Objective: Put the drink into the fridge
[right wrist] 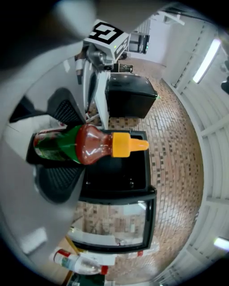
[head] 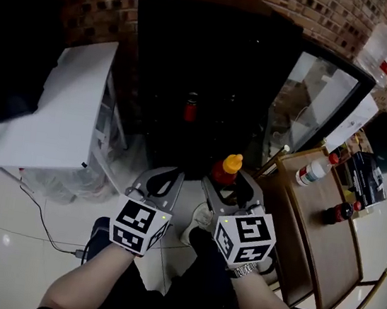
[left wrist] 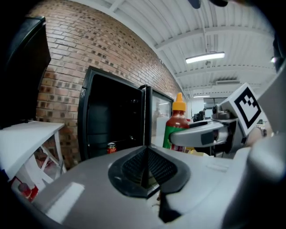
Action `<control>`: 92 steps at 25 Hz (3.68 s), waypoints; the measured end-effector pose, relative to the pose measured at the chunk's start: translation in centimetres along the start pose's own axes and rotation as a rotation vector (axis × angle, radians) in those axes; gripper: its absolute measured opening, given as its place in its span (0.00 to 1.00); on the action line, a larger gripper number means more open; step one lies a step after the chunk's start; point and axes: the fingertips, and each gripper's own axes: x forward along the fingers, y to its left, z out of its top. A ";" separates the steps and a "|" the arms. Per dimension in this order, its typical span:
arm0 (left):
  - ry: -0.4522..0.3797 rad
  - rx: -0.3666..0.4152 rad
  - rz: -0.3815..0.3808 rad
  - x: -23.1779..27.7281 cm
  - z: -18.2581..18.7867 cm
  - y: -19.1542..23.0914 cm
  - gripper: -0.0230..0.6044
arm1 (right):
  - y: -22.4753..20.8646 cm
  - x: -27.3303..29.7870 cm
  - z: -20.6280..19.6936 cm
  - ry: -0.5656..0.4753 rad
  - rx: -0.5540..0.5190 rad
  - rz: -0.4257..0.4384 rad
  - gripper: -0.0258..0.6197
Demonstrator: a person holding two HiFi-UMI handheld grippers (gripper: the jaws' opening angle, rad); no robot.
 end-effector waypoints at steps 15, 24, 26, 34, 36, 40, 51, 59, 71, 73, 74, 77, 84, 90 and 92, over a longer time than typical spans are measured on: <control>0.020 -0.011 0.102 4.0 -0.1 8.9 0.04 | 0.6 14.6 2.3 0.013 -0.041 0.140 0.45; 0.014 -0.012 0.137 8.5 1.2 13.3 0.04 | -0.6 23.7 4.0 0.033 -0.071 0.201 0.45; 0.026 -0.009 0.133 9.6 1.1 13.8 0.04 | -1.1 25.5 4.2 0.039 -0.073 0.211 0.45; 0.046 0.006 0.124 13.2 1.5 15.6 0.04 | -2.4 31.8 4.6 0.057 -0.075 0.236 0.45; 0.056 0.007 0.127 13.8 1.5 16.3 0.04 | -2.6 33.2 4.8 0.059 -0.075 0.243 0.45; 0.069 0.010 0.126 14.8 1.4 17.5 0.04 | -3.0 35.6 5.6 0.051 -0.070 0.254 0.45; 0.084 -0.004 0.163 15.3 0.3 19.3 0.04 | -2.4 39.2 4.6 0.058 -0.082 0.311 0.45; 0.086 -0.012 0.184 15.1 0.3 20.2 0.04 | -2.5 40.0 4.5 0.035 -0.070 0.317 0.46; 0.067 0.000 0.185 14.0 1.3 19.0 0.04 | -3.5 37.4 5.2 0.019 -0.074 0.282 0.47; 0.061 0.008 0.177 13.6 1.8 18.5 0.04 | -3.7 36.3 5.5 0.009 -0.067 0.271 0.47; 0.058 0.011 0.172 13.4 2.0 18.2 0.04 | -3.8 35.6 5.7 0.005 -0.063 0.263 0.47; 0.050 0.021 0.150 12.9 2.6 16.9 0.04 | -4.1 33.1 6.0 -0.010 -0.046 0.238 0.47; 0.029 0.010 0.099 11.6 2.7 13.0 0.04 | -4.1 25.2 5.3 -0.036 -0.024 0.183 0.47; 0.032 0.046 0.002 10.2 2.5 6.8 0.04 | -6.1 17.2 3.9 -0.053 0.010 0.082 0.47; 0.028 0.054 -0.021 9.7 2.5 4.9 0.04 | -6.5 14.4 3.4 -0.062 0.017 0.050 0.47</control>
